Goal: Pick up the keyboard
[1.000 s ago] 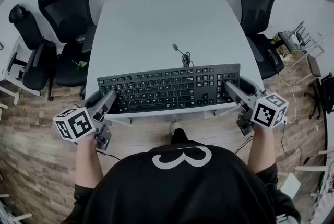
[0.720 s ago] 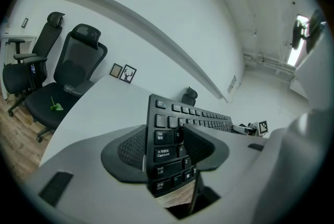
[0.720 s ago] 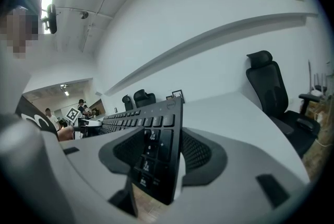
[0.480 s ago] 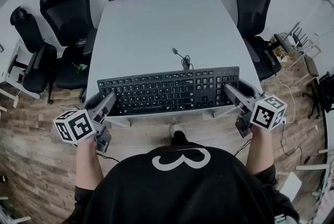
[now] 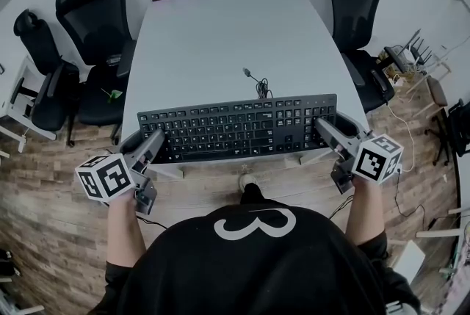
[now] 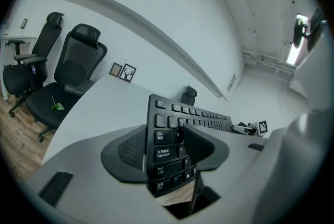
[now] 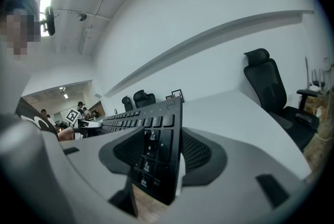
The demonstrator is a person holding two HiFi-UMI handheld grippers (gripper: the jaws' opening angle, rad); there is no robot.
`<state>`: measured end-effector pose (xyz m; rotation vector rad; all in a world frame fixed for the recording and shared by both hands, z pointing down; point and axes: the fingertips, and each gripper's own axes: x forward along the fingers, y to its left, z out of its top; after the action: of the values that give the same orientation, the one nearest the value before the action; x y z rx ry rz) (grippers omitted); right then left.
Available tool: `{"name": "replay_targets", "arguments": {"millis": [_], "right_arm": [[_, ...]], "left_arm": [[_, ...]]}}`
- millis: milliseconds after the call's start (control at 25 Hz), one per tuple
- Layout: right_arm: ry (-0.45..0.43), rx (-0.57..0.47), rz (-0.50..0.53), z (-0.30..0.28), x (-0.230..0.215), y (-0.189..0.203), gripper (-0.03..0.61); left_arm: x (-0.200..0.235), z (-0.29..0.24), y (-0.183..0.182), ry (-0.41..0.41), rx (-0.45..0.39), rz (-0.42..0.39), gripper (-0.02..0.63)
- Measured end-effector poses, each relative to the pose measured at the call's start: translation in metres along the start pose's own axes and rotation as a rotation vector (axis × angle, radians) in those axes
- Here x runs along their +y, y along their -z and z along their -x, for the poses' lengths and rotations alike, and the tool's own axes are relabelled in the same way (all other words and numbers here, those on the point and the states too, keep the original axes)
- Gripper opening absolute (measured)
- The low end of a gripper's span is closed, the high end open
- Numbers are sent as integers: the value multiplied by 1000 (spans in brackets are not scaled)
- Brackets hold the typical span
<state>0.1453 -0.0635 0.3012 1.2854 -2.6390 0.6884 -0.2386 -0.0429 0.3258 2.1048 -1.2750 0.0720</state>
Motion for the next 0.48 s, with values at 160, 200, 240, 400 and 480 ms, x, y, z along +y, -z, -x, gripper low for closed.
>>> {"name": "replay_targets", "arguments": {"millis": [160,200,240,400,480], "right_arm": [[3,-3,-2,1,0,4,212],[3,-3,-3,0,-1,4,212],[4,-1,-4,-1,-1,4,212],[0,7,-7,-5,-5,2,210],[-2,6,-7,-7,-6,3,210]], "left_arm": [[1,0,4,1,1,-2,210],[1,-1,3,1,2,-3,210],[2,-2,3,0,4,-3,210],[2,-6,2,-5,11,5,210],[3,-7,2,-7,10,7,210]]}}
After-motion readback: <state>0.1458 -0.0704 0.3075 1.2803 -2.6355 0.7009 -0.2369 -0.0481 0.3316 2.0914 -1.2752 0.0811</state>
